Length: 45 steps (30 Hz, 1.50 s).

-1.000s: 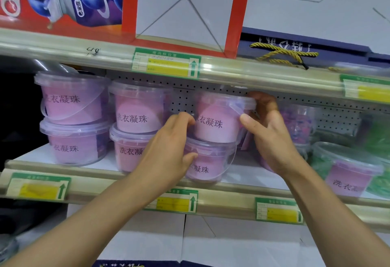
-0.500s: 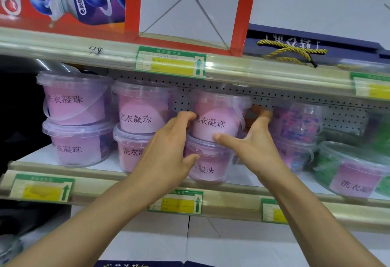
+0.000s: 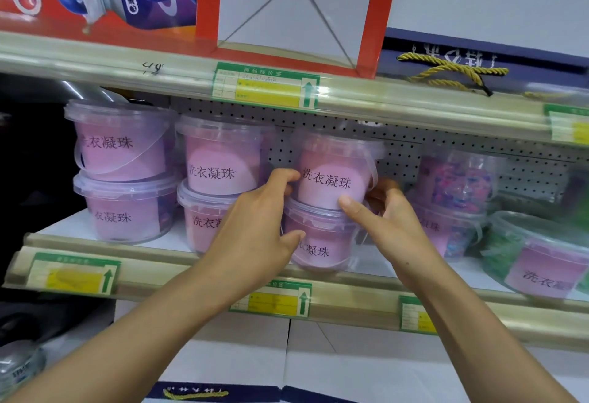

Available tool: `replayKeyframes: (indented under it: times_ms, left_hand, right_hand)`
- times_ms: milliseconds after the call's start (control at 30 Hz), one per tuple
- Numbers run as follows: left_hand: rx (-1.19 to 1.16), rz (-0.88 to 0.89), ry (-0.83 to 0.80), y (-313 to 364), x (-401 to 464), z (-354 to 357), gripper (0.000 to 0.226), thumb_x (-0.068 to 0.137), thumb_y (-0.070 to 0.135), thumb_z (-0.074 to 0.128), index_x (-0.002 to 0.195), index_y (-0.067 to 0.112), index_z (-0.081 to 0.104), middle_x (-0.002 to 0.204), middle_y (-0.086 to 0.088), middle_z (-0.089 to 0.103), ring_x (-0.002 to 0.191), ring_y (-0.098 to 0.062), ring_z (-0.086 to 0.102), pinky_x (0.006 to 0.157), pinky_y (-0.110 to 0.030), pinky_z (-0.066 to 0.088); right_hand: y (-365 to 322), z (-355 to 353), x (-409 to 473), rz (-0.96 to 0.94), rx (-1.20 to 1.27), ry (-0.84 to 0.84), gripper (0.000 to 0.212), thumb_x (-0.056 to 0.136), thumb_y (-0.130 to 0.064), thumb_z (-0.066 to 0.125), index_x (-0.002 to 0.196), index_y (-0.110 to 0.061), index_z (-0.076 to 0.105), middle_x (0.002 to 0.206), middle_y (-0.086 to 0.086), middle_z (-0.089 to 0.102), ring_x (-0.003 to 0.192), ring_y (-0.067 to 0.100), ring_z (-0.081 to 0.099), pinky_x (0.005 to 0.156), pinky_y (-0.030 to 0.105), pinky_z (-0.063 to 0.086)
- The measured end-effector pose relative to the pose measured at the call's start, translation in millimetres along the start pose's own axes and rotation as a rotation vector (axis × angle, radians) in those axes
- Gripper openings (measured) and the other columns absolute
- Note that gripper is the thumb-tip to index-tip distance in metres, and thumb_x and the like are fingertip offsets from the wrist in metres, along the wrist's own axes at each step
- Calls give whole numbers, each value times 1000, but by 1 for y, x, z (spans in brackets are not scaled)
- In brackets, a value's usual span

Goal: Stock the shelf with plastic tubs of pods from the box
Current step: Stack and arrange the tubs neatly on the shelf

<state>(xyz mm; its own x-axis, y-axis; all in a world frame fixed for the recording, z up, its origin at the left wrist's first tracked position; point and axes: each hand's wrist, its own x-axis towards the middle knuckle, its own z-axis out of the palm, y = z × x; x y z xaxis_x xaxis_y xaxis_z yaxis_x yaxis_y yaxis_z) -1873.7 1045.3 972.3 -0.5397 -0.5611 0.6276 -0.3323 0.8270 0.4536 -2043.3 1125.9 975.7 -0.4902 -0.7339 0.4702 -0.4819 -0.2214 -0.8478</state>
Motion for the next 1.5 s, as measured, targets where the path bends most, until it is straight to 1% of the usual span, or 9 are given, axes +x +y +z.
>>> replayKeyframes:
  times_ms: [233,367,567,733,933,1067,1233,1367,1500]
  left_hand:
    - [17,28,-2,-1,-9,-2,69,78,18,72,134,30,33,136,11,51,109,-15,55,90,-24,42]
    - [23,70,0,-4,-10,-1,67,80,7,67,129,33,30,128,6,57,111,-18,58,88,-40,50]
    - [-3,87,-8,-13,-8,-5,63,78,-5,59,127,29,37,131,7,56,120,-16,54,93,-37,48]
    - [20,95,-20,-13,-10,-5,56,80,1,61,121,29,37,119,2,61,108,-21,59,87,-42,50]
    - [59,125,-45,-13,-10,-7,59,78,4,62,121,32,32,118,1,60,105,-24,59,84,-44,50]
    - [164,100,11,-3,-17,-8,57,81,17,64,130,28,38,132,8,45,113,-20,51,83,-41,49]
    - [205,311,109,19,-24,5,54,66,9,74,114,19,52,115,-2,50,102,-20,46,54,-41,53]
    - [198,422,81,37,-16,27,44,65,20,60,107,23,46,110,1,54,99,-24,48,64,-43,53]
    - [217,439,78,55,-8,50,38,61,17,62,99,17,56,105,-1,60,97,-19,48,73,-30,42]
  right_hand:
    - [3,-6,-7,5,1,-40,55,82,-33,63,131,-16,43,126,-6,58,116,5,54,102,28,42]
    - [8,-7,-18,48,-47,-58,65,71,-32,76,125,-23,41,117,-13,59,108,1,59,95,27,47]
    - [7,-4,-19,82,-35,-83,54,79,-16,72,123,-15,42,116,-9,60,105,-2,59,87,15,49]
    - [6,-3,-20,97,15,-102,54,82,-9,69,128,-10,40,116,-10,58,106,-4,57,81,7,47]
    - [4,-2,-22,102,-46,-112,60,85,-18,67,136,-13,35,129,-5,55,115,2,54,102,27,42]
    - [1,-2,-38,39,-239,53,59,88,-25,63,139,-16,35,122,-12,55,109,1,55,99,26,42]
    - [2,-44,-60,-140,-727,328,49,87,-21,62,132,-14,43,129,1,47,118,16,45,92,20,30]
    - [18,-93,-45,-116,-1050,441,45,78,-10,71,118,-3,52,117,18,51,108,36,49,90,41,40]
    - [33,-126,-23,-110,-1319,331,38,54,-8,85,86,-3,64,82,20,64,77,38,59,69,40,45]
